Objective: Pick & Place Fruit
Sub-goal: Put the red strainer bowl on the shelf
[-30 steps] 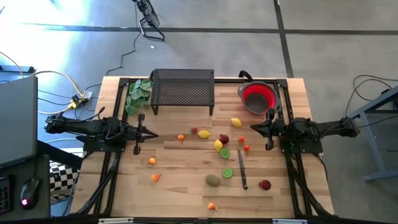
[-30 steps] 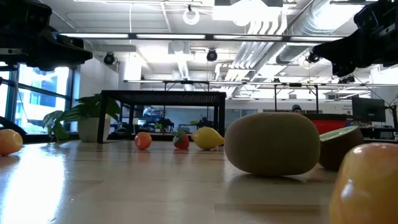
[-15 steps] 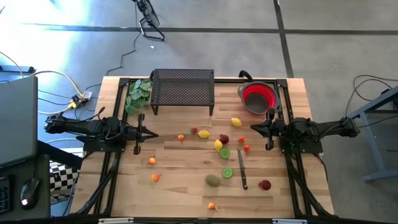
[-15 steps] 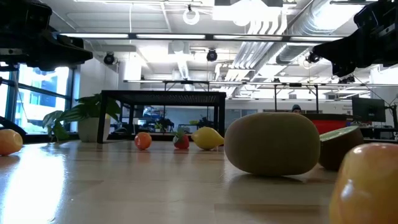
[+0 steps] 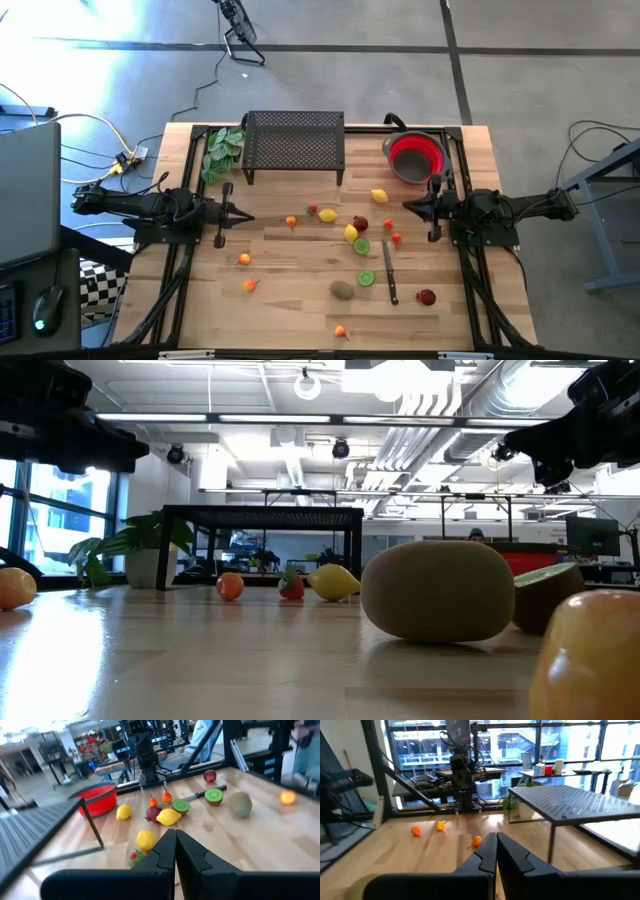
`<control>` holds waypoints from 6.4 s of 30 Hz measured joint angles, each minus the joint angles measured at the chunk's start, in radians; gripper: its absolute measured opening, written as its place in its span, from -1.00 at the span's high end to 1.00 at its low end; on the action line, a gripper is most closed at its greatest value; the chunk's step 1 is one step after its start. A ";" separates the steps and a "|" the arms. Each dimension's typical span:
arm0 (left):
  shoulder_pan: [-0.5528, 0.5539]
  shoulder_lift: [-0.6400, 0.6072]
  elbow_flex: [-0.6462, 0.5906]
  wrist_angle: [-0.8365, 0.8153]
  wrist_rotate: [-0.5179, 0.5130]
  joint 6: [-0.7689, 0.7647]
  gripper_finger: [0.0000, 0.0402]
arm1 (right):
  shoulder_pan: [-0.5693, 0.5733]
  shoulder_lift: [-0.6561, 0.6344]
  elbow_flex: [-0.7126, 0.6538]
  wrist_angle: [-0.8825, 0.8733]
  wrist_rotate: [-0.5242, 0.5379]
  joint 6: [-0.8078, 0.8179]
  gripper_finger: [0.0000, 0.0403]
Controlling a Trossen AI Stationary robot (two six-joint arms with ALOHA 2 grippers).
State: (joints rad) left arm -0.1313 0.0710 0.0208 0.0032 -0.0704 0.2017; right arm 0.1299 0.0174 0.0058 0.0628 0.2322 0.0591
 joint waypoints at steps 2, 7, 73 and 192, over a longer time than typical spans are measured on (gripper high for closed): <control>0.000 0.000 0.000 0.000 0.000 -0.051 0.98 | 0.000 0.000 0.000 0.000 -0.002 0.027 0.98; 0.000 0.000 0.000 0.000 0.000 -0.080 0.98 | 0.000 0.000 0.000 0.000 -0.003 0.019 0.98; 0.000 0.000 0.000 0.009 -0.005 -0.184 0.98 | 0.001 0.000 0.000 0.154 -0.052 0.023 0.98; 0.000 0.000 0.000 0.021 -0.082 -0.185 0.98 | -0.886 1.436 1.347 -1.169 0.007 -0.032 0.98</control>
State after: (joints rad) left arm -0.1310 0.0711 0.0208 0.0246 -0.1520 0.0170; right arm -0.7566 1.4531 1.3525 -1.1067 0.2395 0.0273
